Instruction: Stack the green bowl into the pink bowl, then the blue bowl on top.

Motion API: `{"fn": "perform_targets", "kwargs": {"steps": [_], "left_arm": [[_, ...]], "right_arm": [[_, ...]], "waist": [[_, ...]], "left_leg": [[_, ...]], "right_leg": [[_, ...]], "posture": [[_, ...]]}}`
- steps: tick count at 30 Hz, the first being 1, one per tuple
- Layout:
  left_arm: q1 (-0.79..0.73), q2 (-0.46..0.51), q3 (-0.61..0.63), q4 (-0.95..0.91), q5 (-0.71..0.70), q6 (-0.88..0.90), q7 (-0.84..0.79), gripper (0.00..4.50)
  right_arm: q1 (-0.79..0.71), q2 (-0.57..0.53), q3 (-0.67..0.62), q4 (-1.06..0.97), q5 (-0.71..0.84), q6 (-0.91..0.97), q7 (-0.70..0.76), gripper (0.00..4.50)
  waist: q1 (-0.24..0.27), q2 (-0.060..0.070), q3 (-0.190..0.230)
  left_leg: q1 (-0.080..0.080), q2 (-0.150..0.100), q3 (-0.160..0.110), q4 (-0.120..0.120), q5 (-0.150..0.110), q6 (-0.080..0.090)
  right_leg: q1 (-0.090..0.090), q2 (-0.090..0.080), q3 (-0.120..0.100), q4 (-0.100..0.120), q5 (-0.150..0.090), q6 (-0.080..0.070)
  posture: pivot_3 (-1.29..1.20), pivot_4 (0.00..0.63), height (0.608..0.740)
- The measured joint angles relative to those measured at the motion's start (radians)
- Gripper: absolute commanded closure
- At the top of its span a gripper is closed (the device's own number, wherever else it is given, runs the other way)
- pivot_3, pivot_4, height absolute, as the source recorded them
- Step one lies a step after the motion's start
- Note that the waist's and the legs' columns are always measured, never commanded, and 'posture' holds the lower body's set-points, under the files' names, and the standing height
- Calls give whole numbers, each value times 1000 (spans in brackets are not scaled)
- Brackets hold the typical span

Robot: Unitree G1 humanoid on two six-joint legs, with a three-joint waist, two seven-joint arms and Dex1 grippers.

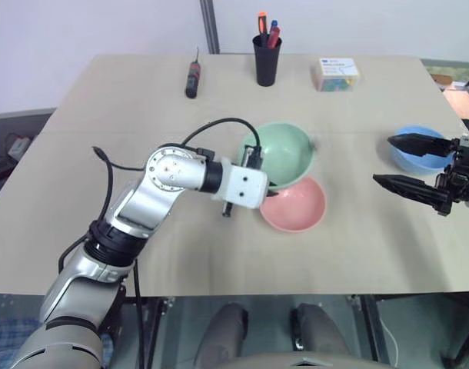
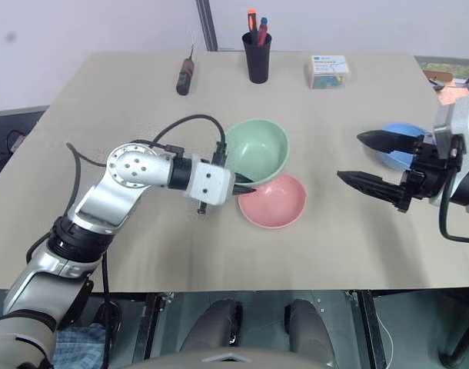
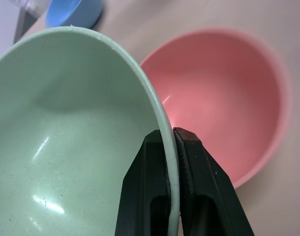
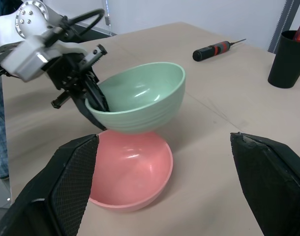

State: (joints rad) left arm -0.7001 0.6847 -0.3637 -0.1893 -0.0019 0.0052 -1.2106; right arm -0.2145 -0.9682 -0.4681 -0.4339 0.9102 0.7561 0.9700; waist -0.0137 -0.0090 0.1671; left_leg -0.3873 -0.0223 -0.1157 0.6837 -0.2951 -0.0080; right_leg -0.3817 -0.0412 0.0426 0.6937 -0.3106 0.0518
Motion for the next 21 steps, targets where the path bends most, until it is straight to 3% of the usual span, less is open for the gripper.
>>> {"fn": "perform_targets", "kwargs": {"steps": [15, 16, 18, 21], "left_arm": [[35, -30, -1, -43, -85, -52, -94, 4470], [36, -33, -1, -43, -85, -52, -93, 3689], [36, -36, -1, -43, -85, -47, -93, 3378], [34, -53, 0, -23, -72, -39, -70, 2134]], "right_arm": [[43, 3, -2, -21, -3, -20, -26, 0], [45, 3, -2, -21, -4, -20, -28, 0], [49, 3, -2, -21, -4, -21, -30, 0], [53, 3, -2, -21, -5, -21, -35, 0]], "waist": [[0, 0, 0], [0, 0, 0], [0, 0, 0], [0, 0, 0]], "left_leg": [[1, 0, 0, 0, 0, 1], [1, 0, 0, 0, 0, 1], [1, 0, 0, 0, 0, 1], [2, 0, 0, 0, 0, 1]], "right_leg": [[1, 0, 0, 0, 0, 0], [1, 0, 0, 0, 0, 0], [1, 0, 0, 0, 0, 0], [2, 1, 0, 0, 0, 0]], "posture": [[0, 150, 740], [0, 150, 740], [0, 150, 740], [0, 150, 740]]}}
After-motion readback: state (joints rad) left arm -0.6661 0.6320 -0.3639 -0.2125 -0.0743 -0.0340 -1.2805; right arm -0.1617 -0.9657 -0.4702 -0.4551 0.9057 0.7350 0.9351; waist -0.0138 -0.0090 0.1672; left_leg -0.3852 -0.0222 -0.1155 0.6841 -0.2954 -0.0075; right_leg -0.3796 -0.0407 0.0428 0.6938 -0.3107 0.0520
